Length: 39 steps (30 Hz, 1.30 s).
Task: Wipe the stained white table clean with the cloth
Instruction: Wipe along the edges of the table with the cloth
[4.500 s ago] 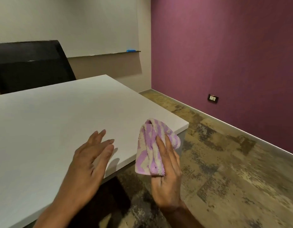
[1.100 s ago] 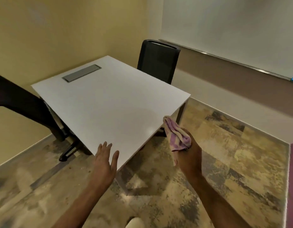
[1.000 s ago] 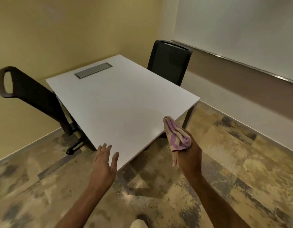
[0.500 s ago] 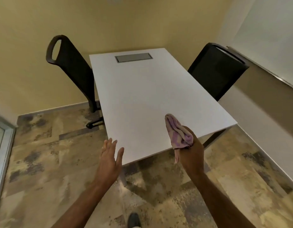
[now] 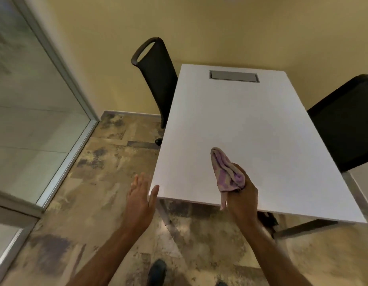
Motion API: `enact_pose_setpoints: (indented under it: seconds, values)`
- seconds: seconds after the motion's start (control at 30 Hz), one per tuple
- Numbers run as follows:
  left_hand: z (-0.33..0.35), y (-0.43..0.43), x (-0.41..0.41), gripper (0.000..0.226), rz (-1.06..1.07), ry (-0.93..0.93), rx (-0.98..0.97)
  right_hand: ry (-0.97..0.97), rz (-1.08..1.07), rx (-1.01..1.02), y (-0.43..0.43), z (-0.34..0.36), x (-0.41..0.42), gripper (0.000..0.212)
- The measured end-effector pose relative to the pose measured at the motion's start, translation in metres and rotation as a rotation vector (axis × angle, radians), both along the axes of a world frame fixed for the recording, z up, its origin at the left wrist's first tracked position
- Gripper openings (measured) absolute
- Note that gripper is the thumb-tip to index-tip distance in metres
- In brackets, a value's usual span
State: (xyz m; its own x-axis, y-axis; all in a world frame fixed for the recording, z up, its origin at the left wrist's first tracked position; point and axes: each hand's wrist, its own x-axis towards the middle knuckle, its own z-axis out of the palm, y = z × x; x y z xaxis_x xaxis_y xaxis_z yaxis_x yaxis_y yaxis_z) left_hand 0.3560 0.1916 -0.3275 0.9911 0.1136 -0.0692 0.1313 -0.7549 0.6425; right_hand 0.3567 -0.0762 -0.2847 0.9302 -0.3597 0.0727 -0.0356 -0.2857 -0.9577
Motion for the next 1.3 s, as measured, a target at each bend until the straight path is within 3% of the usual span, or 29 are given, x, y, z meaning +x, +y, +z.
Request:
enact_pose_setpoints:
  seconds: [0.17, 0.5, 0.87, 1.03, 1.3]
  values:
    - [-0.007, -0.035, -0.043, 0.064, 0.15, -0.014, 0.014, 0.027, 0.099, -0.016, -0.034, -0.017, -0.001, 0.042]
    - [-0.029, -0.052, -0.079, 0.065, 0.202, -0.006, 0.063, 0.047, 0.121, -0.014, -0.046, -0.04, -0.026, 0.038]
    - [-0.059, -0.059, -0.102, 0.068, 0.19, -0.112, 0.065, 0.01, -0.043, 0.064, -0.051, -0.065, -0.059, 0.033]
    - [-0.087, -0.077, -0.093, 0.069, 0.254, -0.127, 0.085, 0.016, -0.019, 0.089, -0.071, -0.099, -0.042, 0.036]
    - [-0.157, -0.1, -0.056, 0.064, 0.285, -0.297, 0.068, -0.196, 0.016, 0.171, -0.078, -0.146, -0.017, 0.037]
